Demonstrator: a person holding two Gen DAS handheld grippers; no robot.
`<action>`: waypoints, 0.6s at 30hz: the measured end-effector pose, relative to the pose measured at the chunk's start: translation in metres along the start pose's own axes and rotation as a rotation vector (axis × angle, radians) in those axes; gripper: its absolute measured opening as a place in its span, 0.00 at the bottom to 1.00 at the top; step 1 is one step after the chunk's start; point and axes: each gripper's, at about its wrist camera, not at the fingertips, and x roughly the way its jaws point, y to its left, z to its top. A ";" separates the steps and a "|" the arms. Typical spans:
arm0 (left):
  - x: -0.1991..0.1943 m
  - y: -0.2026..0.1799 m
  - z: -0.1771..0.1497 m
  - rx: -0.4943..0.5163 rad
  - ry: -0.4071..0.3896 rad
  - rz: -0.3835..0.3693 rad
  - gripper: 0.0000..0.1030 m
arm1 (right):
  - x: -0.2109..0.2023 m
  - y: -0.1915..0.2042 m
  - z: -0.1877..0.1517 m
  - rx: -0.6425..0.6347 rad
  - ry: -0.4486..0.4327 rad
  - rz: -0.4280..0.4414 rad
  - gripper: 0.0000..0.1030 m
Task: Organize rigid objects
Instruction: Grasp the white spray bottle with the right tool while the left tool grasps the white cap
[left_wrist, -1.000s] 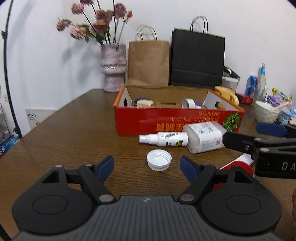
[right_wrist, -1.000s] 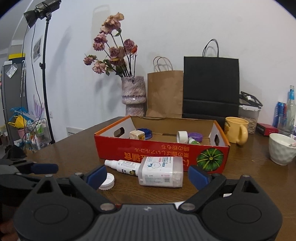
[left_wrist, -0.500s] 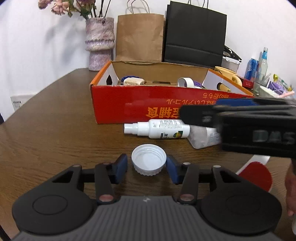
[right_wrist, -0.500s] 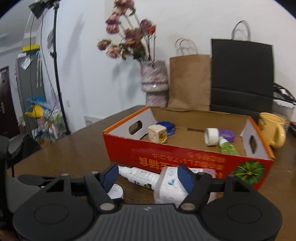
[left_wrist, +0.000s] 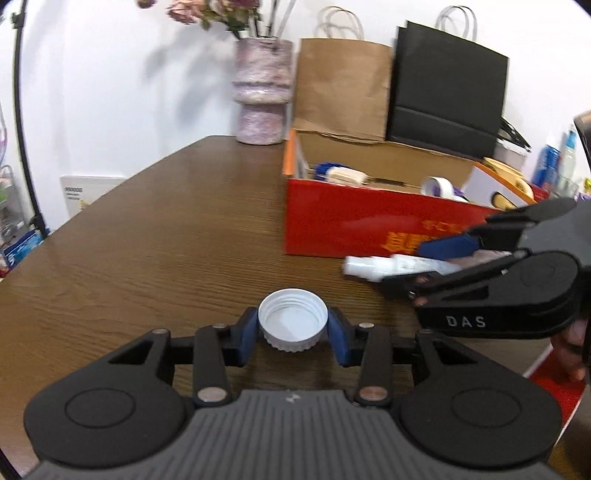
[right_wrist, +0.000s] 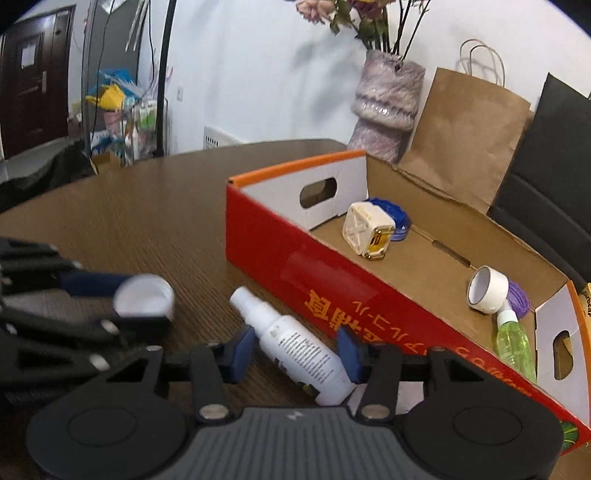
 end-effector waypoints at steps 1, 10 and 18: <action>-0.001 0.003 -0.001 -0.007 0.001 0.004 0.40 | -0.001 0.001 -0.001 0.002 0.003 -0.005 0.43; -0.018 0.010 -0.012 -0.012 -0.002 -0.008 0.40 | -0.006 0.010 0.000 0.081 0.069 0.063 0.29; -0.036 0.005 -0.015 0.004 -0.033 0.005 0.40 | -0.002 0.006 -0.001 0.135 0.050 0.067 0.29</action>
